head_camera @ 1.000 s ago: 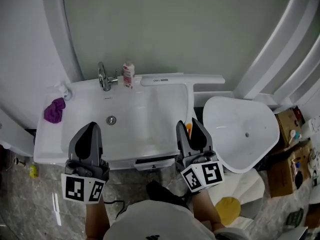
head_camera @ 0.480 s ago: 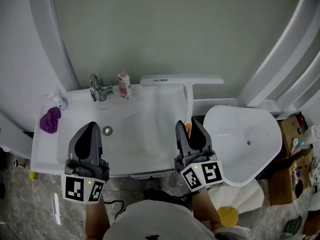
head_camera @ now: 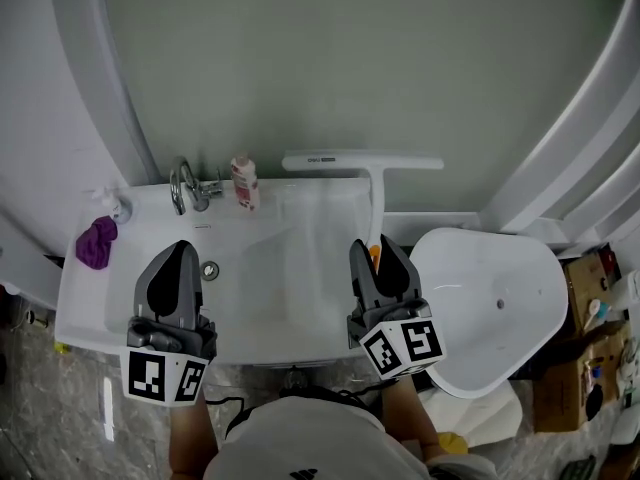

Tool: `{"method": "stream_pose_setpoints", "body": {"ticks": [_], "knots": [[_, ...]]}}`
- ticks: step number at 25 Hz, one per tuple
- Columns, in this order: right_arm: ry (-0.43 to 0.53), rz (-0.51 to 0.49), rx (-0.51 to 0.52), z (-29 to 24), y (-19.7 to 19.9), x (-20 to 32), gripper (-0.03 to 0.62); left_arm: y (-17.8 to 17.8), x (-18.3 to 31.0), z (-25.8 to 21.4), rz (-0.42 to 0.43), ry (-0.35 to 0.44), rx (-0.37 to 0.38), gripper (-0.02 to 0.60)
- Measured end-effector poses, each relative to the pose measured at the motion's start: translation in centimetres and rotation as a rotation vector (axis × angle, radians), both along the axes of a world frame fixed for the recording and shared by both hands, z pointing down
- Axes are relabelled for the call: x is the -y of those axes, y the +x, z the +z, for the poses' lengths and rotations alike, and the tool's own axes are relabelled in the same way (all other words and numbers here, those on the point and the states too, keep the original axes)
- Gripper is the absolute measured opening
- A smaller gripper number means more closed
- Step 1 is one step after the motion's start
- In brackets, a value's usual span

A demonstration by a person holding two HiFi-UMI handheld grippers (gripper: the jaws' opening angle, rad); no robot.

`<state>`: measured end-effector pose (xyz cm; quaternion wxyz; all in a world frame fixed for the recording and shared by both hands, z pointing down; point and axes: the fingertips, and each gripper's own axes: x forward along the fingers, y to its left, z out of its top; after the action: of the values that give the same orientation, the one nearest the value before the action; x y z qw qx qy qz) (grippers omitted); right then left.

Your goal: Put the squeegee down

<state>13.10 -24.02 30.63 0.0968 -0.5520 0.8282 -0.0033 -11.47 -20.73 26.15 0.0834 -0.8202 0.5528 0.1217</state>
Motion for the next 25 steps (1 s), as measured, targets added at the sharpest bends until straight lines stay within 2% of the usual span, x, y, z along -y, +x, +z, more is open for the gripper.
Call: {"method": "stream_pose_setpoints", "body": {"ticks": [9,25], "knots": [[-0.078,-0.032,0.011,2.9,1.2,3.4,0.132,1.2,1.5,0.2,-0.038,-0.005,0.011,0.006],[-0.374,-0.005,-0.001,13.4,0.7,8.1,0.132,0.1,4.1,1.9,-0.058,-0.073,0.031,0.007]]}}
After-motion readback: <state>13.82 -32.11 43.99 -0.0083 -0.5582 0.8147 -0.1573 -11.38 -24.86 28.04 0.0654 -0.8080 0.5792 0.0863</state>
